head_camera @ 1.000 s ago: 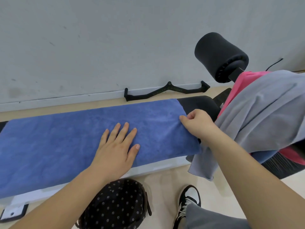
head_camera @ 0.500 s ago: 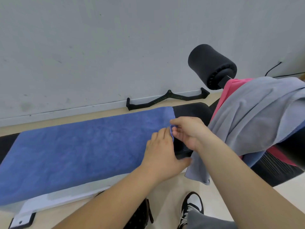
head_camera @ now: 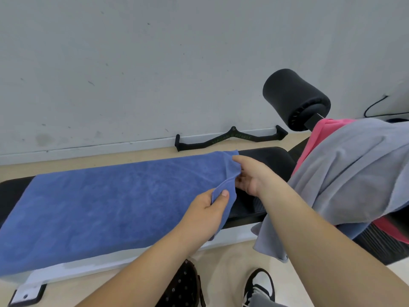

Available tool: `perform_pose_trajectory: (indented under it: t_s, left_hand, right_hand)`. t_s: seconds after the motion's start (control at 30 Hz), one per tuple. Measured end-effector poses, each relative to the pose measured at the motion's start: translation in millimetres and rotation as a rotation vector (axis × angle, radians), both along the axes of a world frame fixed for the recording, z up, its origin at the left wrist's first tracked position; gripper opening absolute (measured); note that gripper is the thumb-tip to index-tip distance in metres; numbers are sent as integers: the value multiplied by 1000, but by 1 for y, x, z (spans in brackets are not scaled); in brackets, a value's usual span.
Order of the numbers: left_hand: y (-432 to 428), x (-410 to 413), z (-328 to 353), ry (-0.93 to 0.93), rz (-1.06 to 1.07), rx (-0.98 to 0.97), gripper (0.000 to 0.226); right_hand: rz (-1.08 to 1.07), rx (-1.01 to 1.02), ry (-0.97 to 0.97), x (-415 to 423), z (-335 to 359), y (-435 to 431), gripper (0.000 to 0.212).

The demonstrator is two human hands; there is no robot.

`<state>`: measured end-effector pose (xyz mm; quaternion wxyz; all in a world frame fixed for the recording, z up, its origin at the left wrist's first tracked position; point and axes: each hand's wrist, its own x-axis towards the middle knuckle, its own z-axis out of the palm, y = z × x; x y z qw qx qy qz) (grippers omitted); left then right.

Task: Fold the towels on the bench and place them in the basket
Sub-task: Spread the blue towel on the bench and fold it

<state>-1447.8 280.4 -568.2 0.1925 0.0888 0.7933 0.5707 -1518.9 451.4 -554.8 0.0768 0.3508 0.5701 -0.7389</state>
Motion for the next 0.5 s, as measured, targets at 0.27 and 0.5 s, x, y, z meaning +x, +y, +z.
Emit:
perform_pose_trajectory:
  t_s: [0.27, 0.5]
  left_hand:
    - [-12, -16, -8, -51, -37, 141, 36]
    - [39, -8, -4, -182, -176, 153, 28]
  right_hand:
    - [27, 183, -77, -97, -39, 22, 39]
    - [-96, 501, 81, -83, 4, 45, 30]
